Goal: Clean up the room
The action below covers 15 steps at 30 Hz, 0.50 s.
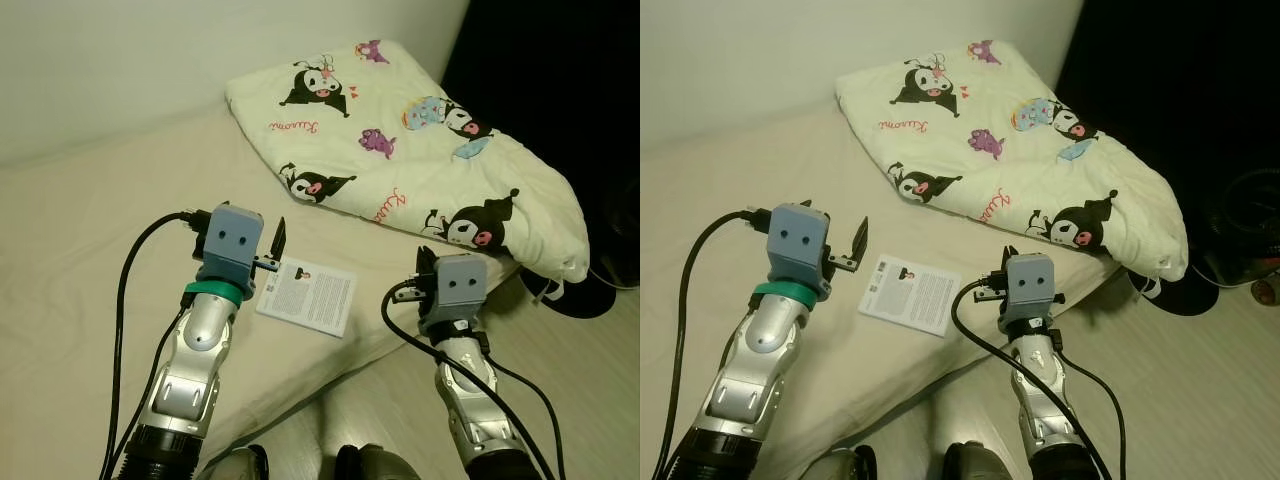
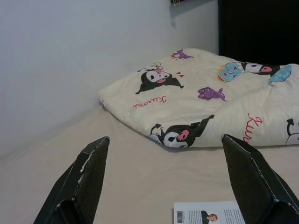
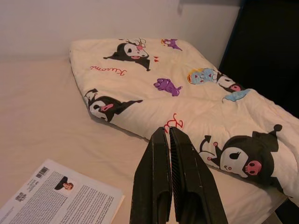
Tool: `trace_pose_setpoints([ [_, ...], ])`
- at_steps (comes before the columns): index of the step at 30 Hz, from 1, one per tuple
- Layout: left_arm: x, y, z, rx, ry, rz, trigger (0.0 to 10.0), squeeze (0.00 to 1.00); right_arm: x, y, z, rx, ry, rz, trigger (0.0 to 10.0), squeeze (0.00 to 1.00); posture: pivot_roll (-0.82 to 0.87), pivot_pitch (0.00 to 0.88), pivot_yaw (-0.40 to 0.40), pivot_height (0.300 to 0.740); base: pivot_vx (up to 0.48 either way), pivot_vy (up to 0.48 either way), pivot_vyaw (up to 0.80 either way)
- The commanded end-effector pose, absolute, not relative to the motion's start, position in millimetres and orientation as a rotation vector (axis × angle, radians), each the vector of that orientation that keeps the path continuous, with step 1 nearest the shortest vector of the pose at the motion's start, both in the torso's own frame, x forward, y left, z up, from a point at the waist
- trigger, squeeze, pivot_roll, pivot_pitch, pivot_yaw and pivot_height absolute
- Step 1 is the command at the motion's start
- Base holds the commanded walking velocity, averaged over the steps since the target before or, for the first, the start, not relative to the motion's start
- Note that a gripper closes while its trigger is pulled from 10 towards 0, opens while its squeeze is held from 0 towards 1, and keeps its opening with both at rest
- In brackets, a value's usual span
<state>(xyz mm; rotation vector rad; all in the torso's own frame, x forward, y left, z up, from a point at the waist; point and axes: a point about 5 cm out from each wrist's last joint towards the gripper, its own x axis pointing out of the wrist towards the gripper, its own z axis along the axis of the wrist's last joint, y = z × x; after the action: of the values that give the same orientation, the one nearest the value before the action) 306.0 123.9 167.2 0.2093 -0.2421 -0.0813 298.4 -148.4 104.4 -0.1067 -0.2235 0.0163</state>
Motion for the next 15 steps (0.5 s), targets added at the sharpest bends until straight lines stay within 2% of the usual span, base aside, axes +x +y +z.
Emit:
trace_pose_setpoints([
  [1, 304.8, 123.9, 158.0, 0.217, -0.203, -0.083, 10.0, 0.0, 296.0, -148.8, 99.1, -0.107, -0.207, 0.015, 10.0, 0.0, -0.12, 0.047, 0.029, 0.739, -0.251, 0.0, 0.0],
  [15, 304.3, 123.9, 157.3, 0.227, -0.203, -0.083, 10.0, 0.0, 295.9, -148.4, 97.8, -0.107, -0.203, 0.015, 10.0, 0.0, -0.12, 0.046, 0.032, 0.739, -0.315, 0.0, 0.0],
])
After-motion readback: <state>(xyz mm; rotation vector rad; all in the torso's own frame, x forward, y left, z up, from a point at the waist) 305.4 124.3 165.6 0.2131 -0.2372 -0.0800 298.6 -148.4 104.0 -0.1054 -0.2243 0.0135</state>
